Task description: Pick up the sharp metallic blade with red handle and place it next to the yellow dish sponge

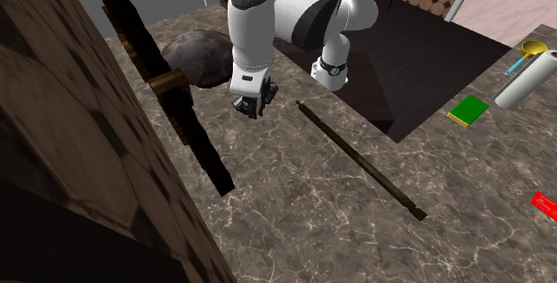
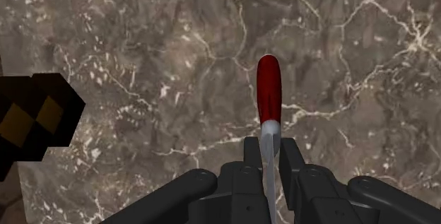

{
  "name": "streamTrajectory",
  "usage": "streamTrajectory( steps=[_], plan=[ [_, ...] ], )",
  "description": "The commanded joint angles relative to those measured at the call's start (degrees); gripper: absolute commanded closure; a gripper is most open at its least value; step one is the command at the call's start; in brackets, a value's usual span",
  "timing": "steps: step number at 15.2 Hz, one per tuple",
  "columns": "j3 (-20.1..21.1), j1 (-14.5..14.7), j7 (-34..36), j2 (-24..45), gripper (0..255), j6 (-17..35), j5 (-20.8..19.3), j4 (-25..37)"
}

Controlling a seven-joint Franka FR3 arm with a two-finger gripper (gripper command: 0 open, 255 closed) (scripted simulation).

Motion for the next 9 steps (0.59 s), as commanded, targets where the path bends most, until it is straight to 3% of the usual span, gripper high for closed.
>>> streamTrajectory(
  steps=[1, 9],
  plan=[
    [1.4, 1.6, 4.0, -3.0, 255, -0.2, -1.9, -2.5],
    [8.6, 6.1, 17.8, -11.3, 255, -0.7, -5.4, -10.6]
  ],
)
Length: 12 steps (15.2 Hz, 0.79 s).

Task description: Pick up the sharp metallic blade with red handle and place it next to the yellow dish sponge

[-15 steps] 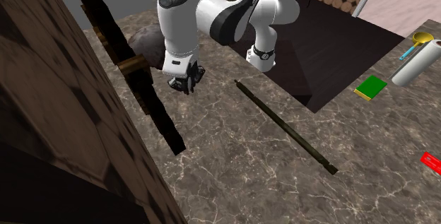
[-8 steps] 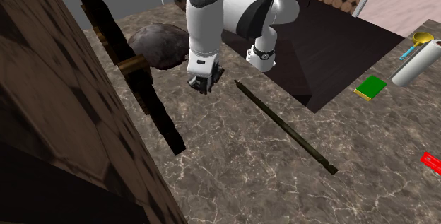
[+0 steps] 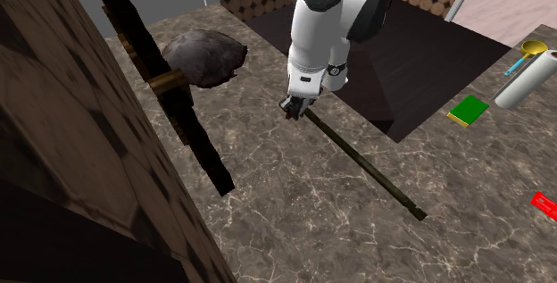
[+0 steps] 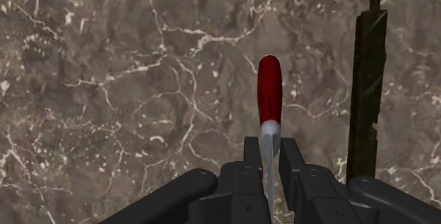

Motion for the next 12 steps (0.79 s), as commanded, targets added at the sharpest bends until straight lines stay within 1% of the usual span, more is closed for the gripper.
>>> streamTrajectory(
  steps=[1, 7, 12],
  plan=[
    [2.0, 1.1, 3.4, -1.8, 255, -0.5, -0.4, -1.4],
    [7.7, 4.5, 12.4, -4.6, 255, -1.1, 0.3, -4.5],
    [12.3, 7.7, 19.4, -5.0, 255, -1.4, 1.9, -5.3]
  ],
)
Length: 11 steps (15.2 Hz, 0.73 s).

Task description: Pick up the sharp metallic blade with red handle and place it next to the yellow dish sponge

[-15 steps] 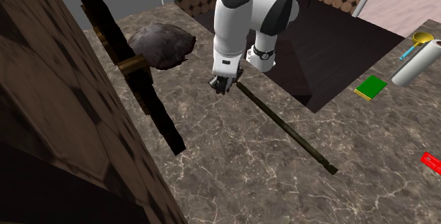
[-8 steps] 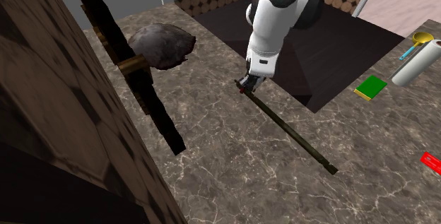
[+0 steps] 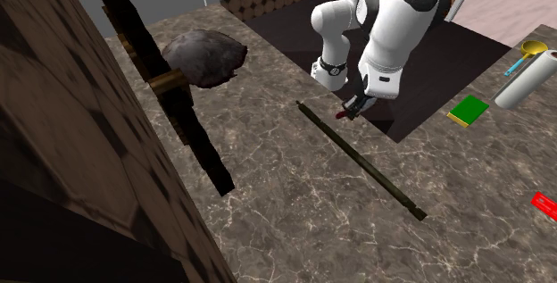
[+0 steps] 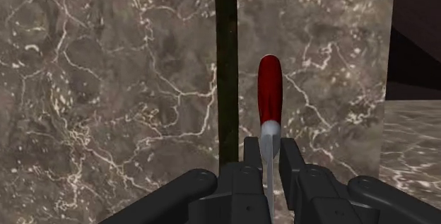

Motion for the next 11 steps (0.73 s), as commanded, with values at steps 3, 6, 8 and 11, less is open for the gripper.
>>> streamTrajectory(
  steps=[3, 6, 8, 11],
  plan=[
    [3.5, 2.6, 5.2, 0.7, 255, -0.4, 1.6, 0.6],
    [6.0, 4.6, 9.1, 1.7, 255, -0.6, 2.9, 1.5],
    [7.7, 5.9, 11.6, 2.6, 255, -0.7, 3.8, 2.5],
    [10.1, 7.9, 15.3, 4.5, 255, -0.9, 5.0, 4.3]
  ],
)
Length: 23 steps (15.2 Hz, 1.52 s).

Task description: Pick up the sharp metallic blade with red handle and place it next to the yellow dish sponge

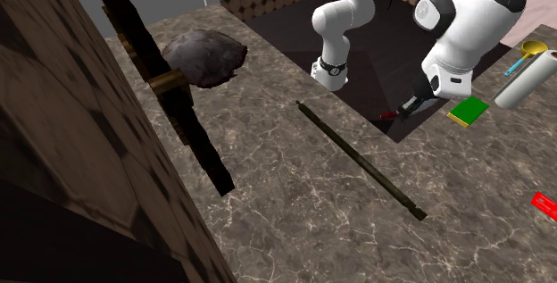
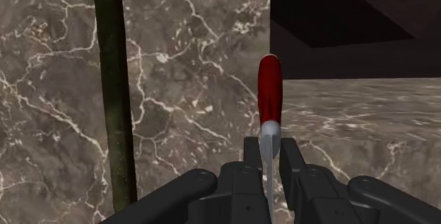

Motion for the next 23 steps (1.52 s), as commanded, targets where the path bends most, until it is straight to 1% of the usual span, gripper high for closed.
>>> streamTrajectory(
  steps=[1, 7, 13, 18, 23],
  plan=[
    [1.6, 1.3, 2.6, 1.2, 255, -0.3, 0.8, 1.4],
    [5.9, 5.0, 9.6, 6.5, 255, -1.1, 2.6, 7.3],
    [9.6, 8.5, 16.4, 13.3, 255, -2.5, 3.6, 15.5],
    [12.0, 11.5, 21.7, 20.2, 255, -4.5, 3.6, 24.4],
    [13.9, 14.6, 26.8, 28.1, 255, -7.6, 3.1, 35.5]
  ],
)
